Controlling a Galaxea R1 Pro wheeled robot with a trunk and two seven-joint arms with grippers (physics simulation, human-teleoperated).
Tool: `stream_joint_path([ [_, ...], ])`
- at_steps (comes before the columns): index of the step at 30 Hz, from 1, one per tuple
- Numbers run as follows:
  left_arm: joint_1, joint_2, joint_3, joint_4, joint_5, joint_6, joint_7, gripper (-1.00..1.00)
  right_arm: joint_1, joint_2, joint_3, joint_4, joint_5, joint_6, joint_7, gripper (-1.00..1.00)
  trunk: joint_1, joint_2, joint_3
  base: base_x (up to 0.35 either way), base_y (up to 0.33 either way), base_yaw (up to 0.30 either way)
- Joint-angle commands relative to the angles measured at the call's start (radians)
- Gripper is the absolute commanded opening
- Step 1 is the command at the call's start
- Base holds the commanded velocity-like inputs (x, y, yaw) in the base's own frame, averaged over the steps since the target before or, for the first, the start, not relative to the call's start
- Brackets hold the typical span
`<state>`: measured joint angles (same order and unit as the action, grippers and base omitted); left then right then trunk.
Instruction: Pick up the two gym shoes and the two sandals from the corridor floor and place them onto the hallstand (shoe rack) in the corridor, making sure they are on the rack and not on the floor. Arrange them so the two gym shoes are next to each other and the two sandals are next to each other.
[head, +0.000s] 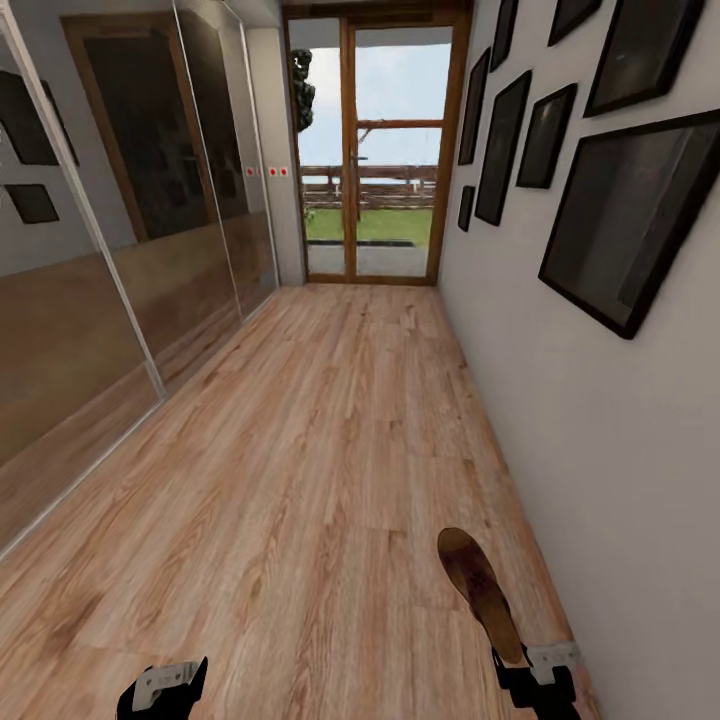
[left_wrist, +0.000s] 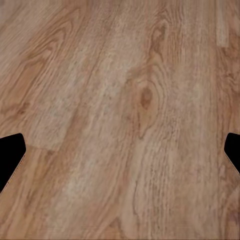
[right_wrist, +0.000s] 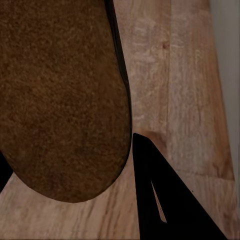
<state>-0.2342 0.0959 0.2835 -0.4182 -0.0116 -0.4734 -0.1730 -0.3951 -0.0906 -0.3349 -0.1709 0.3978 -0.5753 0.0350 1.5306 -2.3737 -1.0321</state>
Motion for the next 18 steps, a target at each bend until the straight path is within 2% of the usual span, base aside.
stream_joint_path([
  [1, -0.001, -0.001, 0.008, 0.001, -0.001, -0.002, -0.01, 1.0, -0.001, 0.0, -0.009, 0.001, 0.003, -0.003, 0.005, -1.0, 0.0, 0.0, 0.0, 0.339, 0.0, 0.075],
  [18, -0.001, -0.001, 0.009, 0.001, -0.001, -0.002, -0.01, 1.0, -0.001, 0.0, -0.009, 0.001, 0.003, -0.002, 0.006, -1.0, 0.0, 0.0, 0.006, 0.339, 0.0, 0.023],
])
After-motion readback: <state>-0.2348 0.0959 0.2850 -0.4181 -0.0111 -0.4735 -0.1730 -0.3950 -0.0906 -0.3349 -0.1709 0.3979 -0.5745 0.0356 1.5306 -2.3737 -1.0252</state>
